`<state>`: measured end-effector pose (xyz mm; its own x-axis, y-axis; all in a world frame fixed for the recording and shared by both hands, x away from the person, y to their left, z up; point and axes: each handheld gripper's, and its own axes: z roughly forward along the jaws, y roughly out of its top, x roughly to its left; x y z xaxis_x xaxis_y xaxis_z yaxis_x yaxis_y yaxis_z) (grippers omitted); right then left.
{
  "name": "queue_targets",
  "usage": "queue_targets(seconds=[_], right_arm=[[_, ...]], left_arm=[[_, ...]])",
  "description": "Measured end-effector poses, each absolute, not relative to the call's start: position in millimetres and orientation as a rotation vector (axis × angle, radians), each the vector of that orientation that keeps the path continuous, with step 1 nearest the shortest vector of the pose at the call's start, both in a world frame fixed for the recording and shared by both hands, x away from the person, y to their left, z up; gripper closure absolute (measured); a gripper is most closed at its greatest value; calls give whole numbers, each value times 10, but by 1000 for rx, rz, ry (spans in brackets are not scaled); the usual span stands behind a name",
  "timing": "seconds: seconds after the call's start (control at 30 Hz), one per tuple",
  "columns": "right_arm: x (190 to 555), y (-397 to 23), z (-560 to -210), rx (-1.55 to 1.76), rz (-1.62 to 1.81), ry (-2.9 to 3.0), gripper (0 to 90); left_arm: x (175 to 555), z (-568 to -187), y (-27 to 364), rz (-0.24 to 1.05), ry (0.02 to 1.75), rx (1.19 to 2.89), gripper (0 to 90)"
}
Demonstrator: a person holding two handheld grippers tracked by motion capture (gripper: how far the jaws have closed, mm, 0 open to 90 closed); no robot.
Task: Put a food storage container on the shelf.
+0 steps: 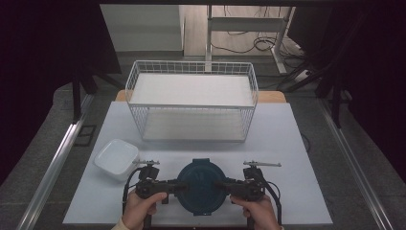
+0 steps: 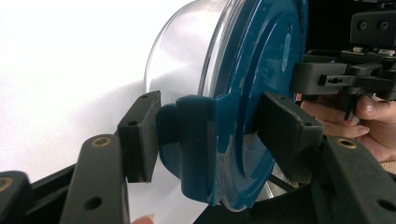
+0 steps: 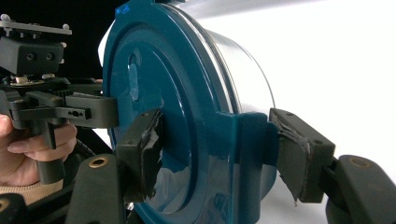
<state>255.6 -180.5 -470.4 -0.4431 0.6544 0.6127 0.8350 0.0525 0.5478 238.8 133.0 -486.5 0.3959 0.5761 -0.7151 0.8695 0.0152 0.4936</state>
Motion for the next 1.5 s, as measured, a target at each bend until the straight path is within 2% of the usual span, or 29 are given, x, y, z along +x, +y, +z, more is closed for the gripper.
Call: queue_targets(seconds=[0.63,1.2,1.5], right_arm=[[2971,-1802,-4350,-1518,-1397,-2168,373],[3177,-1728,-4125,-1495,-1402,-2195,374],[3256,-1710,-3906,-1476,-1427,-2207,375]], left_arm=[[2850,-4553,1343,-348,1249,1669,410],[3012,-4353,1419,-341,1244,1651,412],[3074,-4127,1435,-308,1230,1649,412]])
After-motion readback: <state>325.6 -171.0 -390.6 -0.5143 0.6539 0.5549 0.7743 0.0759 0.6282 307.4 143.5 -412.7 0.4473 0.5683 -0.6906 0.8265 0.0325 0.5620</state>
